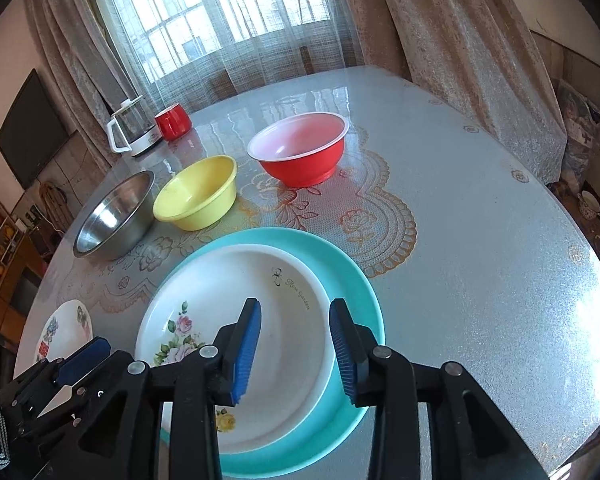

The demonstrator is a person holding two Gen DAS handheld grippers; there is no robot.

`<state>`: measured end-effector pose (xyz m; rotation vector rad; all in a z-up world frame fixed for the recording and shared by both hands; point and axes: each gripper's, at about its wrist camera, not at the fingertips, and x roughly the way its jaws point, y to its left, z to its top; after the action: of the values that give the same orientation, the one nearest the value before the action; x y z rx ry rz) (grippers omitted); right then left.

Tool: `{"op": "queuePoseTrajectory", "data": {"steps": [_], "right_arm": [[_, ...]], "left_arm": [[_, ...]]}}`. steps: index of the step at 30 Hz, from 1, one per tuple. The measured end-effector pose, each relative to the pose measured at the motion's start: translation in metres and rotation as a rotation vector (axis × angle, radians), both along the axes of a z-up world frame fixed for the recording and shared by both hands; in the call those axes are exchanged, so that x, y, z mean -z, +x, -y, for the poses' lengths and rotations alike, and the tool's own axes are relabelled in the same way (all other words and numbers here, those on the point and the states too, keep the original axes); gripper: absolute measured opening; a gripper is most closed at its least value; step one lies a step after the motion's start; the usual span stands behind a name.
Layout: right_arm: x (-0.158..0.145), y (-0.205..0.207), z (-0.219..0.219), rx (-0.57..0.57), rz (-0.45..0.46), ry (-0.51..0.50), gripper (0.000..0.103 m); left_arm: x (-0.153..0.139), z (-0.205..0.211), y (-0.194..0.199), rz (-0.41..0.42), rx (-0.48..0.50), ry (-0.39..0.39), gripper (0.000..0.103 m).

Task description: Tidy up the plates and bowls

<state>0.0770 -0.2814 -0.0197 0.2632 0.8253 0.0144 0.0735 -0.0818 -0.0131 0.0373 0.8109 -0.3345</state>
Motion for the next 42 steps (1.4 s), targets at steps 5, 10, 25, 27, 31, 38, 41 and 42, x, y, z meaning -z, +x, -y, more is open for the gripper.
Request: {"op": "queuePoseTrajectory", "data": {"steps": [5,10,25,27,31,38,41,42], "right_arm": [[-0.004,-0.002,-0.019,-0.070,0.032,-0.024,0.037],[-0.008,-0.001,-0.037,-0.119,0.063,-0.046,0.040],[-0.006,-0.006,-0.076,-0.280,0.040,0.024,0.041],[-0.005,-0.008,-0.084,-0.310,0.037,0.038,0.042],[-0.001,-0.008,-0.099,-0.366,0.017,0.063,0.042],[0.004,-0.006,-0.117,-0.419,-0.005,0.073,0.042],[0.006,-0.004,-0.122,-0.436,-0.016,0.080,0.042],[0.007,-0.003,-0.124,-0.442,-0.021,0.081,0.042]], "left_arm": [[-0.007,-0.008,-0.005,0.017,-0.004,0.005,0.037],[-0.019,-0.024,-0.009,0.026,-0.011,-0.045,0.046],[-0.029,-0.085,-0.018,0.058,-0.127,-0.074,0.060],[-0.028,-0.096,-0.018,0.056,-0.151,-0.088,0.060],[-0.028,-0.120,-0.017,0.045,-0.214,-0.126,0.060],[-0.028,-0.155,-0.023,0.053,-0.269,-0.156,0.062],[-0.026,-0.171,-0.026,0.053,-0.299,-0.172,0.062],[-0.025,-0.175,-0.028,0.054,-0.308,-0.169,0.062]]}}
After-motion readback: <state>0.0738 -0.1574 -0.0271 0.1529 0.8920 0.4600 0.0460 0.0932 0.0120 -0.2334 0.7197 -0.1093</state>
